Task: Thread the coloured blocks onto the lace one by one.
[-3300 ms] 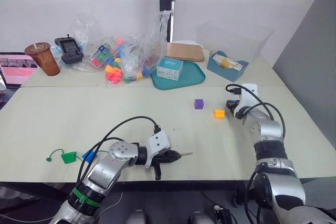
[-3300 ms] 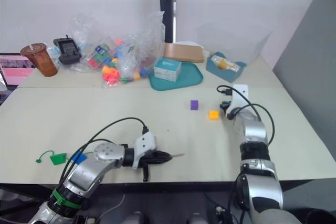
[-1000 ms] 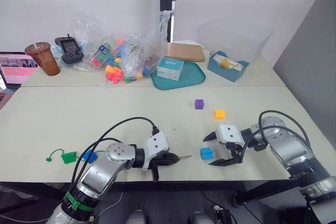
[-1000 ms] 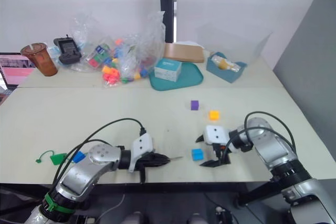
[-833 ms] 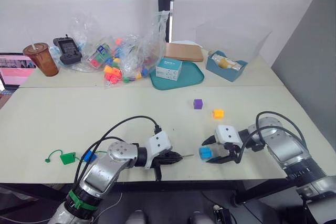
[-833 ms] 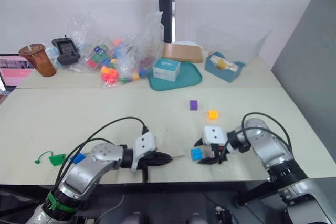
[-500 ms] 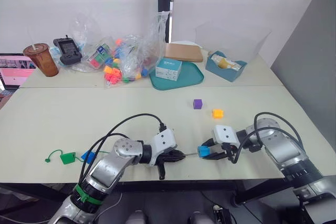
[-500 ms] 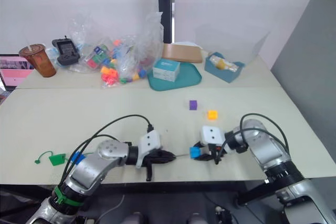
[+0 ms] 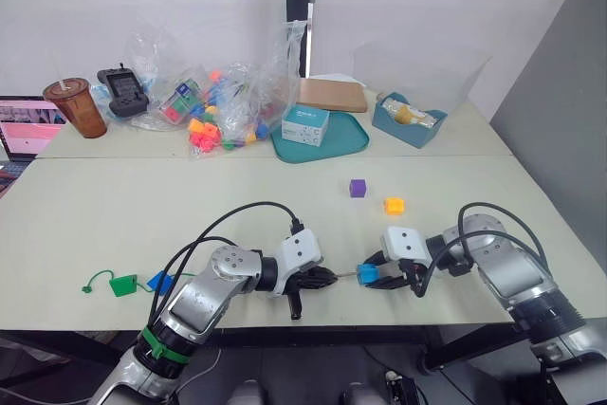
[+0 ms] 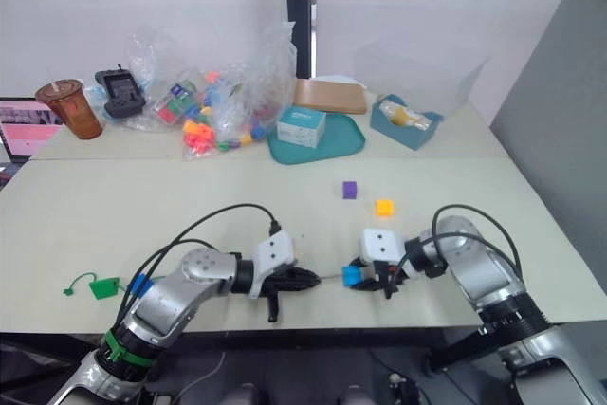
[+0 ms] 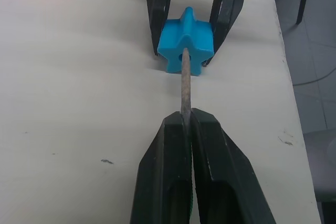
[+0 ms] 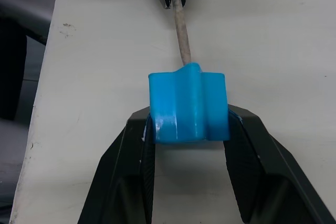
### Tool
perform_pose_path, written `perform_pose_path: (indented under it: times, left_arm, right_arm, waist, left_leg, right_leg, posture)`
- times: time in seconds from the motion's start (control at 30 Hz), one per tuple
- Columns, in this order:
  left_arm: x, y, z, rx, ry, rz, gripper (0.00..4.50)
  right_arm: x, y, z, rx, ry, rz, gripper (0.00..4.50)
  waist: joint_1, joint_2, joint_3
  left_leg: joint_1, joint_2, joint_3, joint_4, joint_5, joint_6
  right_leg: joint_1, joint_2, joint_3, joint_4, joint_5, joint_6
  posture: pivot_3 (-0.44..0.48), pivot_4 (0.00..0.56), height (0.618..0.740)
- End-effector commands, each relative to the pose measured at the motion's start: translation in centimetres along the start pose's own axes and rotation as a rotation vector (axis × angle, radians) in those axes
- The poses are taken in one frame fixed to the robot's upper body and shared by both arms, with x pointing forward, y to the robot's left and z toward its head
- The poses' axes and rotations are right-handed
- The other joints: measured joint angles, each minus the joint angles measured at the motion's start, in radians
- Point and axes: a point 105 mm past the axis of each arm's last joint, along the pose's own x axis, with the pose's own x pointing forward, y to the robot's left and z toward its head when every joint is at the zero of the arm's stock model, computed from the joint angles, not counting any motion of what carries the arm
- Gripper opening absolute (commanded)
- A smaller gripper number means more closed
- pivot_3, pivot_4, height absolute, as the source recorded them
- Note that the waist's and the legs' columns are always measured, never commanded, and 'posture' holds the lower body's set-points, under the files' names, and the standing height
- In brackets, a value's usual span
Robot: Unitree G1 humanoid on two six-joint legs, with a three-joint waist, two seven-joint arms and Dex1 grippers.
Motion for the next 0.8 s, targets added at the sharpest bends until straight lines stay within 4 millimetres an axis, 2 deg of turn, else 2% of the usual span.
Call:
perform_pose_path:
  times: [0.03, 0.33, 0.57, 0.8]
  left_arm:
    - [0.6, -0.4, 1.3, 0.031, -0.039, -0.034, 0.0]
    - [1.5, -1.0, 2.5, 0.053, -0.071, -0.079, 0.0]
    - [0.8, -1.1, 2.3, 0.048, -0.064, -0.085, 0.0]
    - [0.4, -0.9, 2.6, 0.039, -0.081, -0.071, 0.0]
  right_arm:
    - [0.4, 0.6, 0.4, -0.015, 0.004, 0.021, 1.33]
    - [0.6, 0.9, 0.5, -0.007, 0.019, 0.024, 1.33]
    - [0.4, 0.6, -0.4, 0.004, 0.061, 0.012, 1.33]
    - [0.5, 0.8, -0.5, 0.005, 0.065, 0.024, 1.33]
  waist:
    - [0.001, 0.0, 0.0]
    - [0.004, 0.0, 0.0]
    - [0.006, 0.0, 0.0]
    - [0.007, 0.0, 0.0]
  left_leg:
    - [0.0, 0.0, 0.0, 0.0, 0.0, 0.0]
    - [0.0, 0.0, 0.0, 0.001, 0.0, 0.0]
    - [0.0, 0.0, 0.0, 0.002, 0.0, 0.0]
    - [0.0, 0.0, 0.0, 0.002, 0.0, 0.0]
  right_leg:
    - [0.0, 0.0, 0.0, 0.0, 0.0, 0.0]
    - [0.001, 0.0, 0.0, 0.0, 0.0, 0.0]
    - [0.001, 0.0, 0.0, 0.0, 0.0, 0.0]
    - [0.001, 0.0, 0.0, 0.0, 0.0, 0.0]
  posture:
    - [0.0, 0.15, 0.74]
    - [0.0, 0.15, 0.74]
    - [0.0, 0.15, 0.74]
    - [0.0, 0.15, 0.74]
